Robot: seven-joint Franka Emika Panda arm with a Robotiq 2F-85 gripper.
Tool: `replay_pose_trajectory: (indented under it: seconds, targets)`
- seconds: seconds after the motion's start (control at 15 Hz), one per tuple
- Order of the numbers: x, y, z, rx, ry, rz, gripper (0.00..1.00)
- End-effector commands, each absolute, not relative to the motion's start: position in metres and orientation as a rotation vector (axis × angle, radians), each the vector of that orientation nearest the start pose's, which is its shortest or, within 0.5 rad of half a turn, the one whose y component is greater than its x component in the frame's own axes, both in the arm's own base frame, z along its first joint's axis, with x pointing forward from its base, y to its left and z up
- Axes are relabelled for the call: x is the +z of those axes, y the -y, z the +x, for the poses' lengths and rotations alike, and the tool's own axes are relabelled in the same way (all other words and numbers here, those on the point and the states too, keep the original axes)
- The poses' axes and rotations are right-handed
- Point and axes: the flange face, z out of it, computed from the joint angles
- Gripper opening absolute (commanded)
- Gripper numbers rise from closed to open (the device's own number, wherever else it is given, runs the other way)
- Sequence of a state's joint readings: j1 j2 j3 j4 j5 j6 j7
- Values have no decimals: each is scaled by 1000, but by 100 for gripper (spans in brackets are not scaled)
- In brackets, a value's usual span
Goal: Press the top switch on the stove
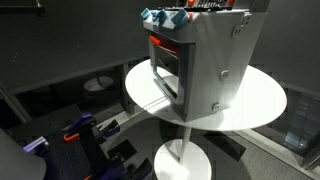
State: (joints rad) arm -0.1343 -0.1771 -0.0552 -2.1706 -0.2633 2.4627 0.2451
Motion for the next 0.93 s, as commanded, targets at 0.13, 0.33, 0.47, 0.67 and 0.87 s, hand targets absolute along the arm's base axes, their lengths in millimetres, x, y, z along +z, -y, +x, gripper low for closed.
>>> replay_pose_trajectory:
  seconds: [0.13,0.33,0.47,0.67,0.87]
  targets:
    - [522,105,551,-817,-492,-3244,100]
    - [521,106,558,-818,-501,-3251,100]
    - [520,106,562,-819,-501,-3254,100]
    - [518,107,567,-816,-498,-3257,100]
    - [517,106,573,-816,-496,-3257,100]
